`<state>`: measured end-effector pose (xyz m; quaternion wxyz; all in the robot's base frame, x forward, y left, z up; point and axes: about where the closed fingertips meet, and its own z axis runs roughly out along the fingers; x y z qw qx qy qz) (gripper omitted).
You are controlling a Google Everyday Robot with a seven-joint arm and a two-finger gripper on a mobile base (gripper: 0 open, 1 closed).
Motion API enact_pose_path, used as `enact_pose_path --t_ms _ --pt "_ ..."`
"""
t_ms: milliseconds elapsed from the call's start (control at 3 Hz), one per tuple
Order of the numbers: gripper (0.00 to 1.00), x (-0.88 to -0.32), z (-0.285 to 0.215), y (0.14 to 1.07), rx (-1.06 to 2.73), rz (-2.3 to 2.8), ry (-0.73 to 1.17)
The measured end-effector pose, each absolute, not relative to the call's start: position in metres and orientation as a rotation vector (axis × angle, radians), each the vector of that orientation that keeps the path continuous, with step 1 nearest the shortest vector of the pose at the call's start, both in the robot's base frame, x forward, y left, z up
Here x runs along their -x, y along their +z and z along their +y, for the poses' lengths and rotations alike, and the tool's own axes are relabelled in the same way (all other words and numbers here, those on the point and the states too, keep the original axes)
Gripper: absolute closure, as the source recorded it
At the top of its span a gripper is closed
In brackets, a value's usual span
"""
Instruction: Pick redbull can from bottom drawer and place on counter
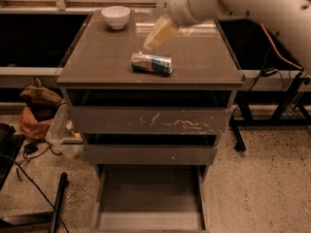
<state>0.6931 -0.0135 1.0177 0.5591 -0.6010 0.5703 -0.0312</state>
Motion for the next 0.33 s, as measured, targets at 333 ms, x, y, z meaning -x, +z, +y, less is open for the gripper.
enact_pose_path --t_ms 333 --pt "0.0 -0.6655 -0.0342 1.1292 1.374 1.237 -0.297"
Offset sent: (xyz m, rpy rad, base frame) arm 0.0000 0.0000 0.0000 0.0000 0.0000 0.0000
